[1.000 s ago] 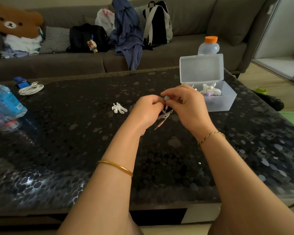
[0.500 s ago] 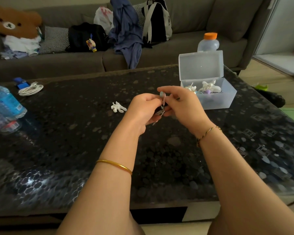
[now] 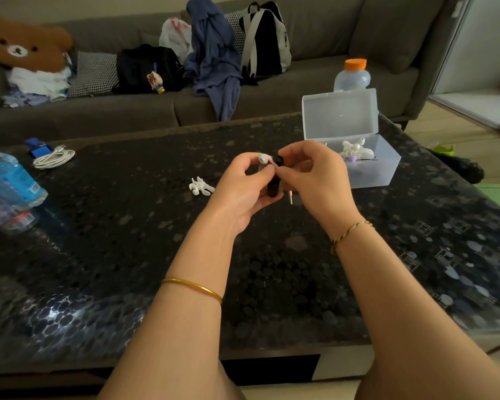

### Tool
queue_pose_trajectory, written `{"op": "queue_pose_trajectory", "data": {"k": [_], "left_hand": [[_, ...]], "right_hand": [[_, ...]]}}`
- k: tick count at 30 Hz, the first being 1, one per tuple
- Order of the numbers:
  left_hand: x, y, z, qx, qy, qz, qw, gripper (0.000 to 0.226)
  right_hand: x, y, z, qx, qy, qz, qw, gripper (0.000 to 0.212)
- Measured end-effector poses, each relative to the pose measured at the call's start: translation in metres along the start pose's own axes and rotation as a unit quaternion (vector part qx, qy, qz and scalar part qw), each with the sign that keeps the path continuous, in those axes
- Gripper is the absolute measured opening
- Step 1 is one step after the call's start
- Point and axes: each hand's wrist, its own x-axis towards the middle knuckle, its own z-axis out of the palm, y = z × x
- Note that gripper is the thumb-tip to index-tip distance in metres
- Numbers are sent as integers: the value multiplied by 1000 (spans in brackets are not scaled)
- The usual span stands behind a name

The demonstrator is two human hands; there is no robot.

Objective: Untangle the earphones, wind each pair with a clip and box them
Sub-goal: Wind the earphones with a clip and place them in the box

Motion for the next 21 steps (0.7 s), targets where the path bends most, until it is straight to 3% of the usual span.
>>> {"op": "queue_pose_trajectory", "data": {"k": [6, 12, 15, 21], "left_hand": [[4, -6, 2, 94, 28, 30, 995, 12], [5, -9, 4, 151, 57, 57, 985, 8], [6, -8, 3, 159, 47, 43, 985, 11], [4, -8, 6, 121, 18, 32, 992, 10]], "right_hand": [[2, 0, -1, -93, -29, 2, 995, 24], [7, -1, -4, -172, -54, -7, 984, 15], [6, -1, -5, -209, -81, -26, 974, 10], [4, 0, 0, -232, -45, -53, 970, 13]]}}
